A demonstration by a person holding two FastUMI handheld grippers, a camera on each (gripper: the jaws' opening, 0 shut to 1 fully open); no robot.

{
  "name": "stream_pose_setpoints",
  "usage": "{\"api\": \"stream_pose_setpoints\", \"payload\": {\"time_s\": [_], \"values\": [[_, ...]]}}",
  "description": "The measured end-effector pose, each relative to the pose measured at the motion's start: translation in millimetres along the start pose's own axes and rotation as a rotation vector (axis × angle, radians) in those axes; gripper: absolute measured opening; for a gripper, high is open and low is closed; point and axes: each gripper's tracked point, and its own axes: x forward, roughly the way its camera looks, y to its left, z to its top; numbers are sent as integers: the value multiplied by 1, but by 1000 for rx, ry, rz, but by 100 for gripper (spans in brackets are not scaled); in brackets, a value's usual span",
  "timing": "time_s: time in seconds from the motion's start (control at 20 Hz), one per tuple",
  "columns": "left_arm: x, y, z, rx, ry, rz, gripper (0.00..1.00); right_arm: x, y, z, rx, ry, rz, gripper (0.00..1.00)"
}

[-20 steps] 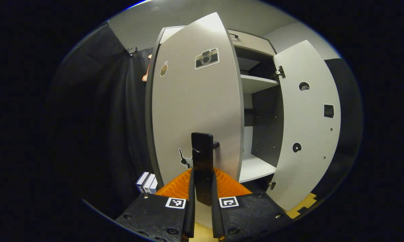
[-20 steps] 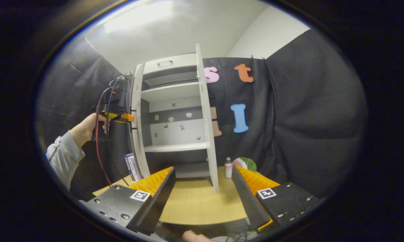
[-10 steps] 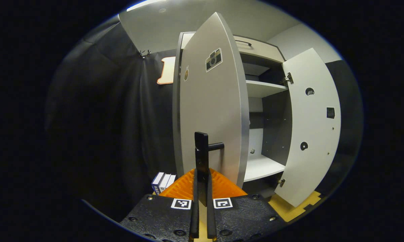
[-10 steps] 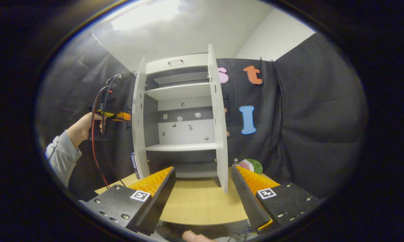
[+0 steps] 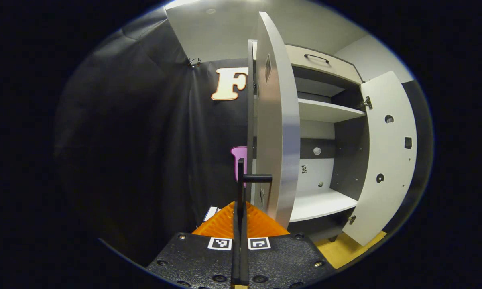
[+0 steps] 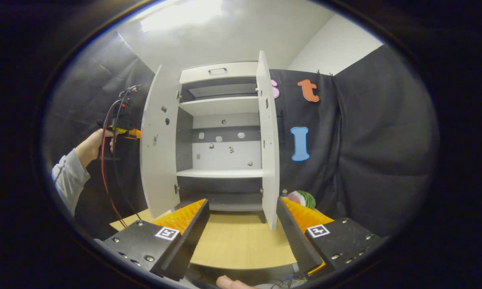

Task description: Open the right door of the double-door shoe cabinet with the right hand, and open the left door with the left hand.

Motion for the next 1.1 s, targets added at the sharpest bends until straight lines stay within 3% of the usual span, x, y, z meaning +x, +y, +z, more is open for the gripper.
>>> {"api": "stream_pose_setpoints", "payload": {"time_s": [0.05, 0.35, 0.6, 0.7, 0.8, 0.95, 1.05, 1.1], "values": [[0, 3, -1, 19, -1, -17, 0, 0, 0, 0, 1, -1, -3, 96], [7, 3, -5, -27, 8, -42, 0, -1, 0, 2, 2, -3, -1, 99], [3, 1, -6, 15, -11, 0, 1, 0, 1, 4, 6, -19, -17, 99], [-4, 8, -8, 18, -11, 54, 5, 2, 2, 2, 8, -15, -20, 99], [-15, 21, -5, 35, -24, 120, 24, 8, 2, 4, 8, -9, -33, 99], [-39, 18, -3, 28, -36, 146, 75, 10, 2, 3, 14, 0, -42, 96], [-60, 19, -12, 48, -19, 166, 82, 11, 2, 4, 8, 0, -49, 100], [-69, 12, -10, 33, -29, 162, 78, 11, 2, 4, 6, -1, -50, 99]]}}
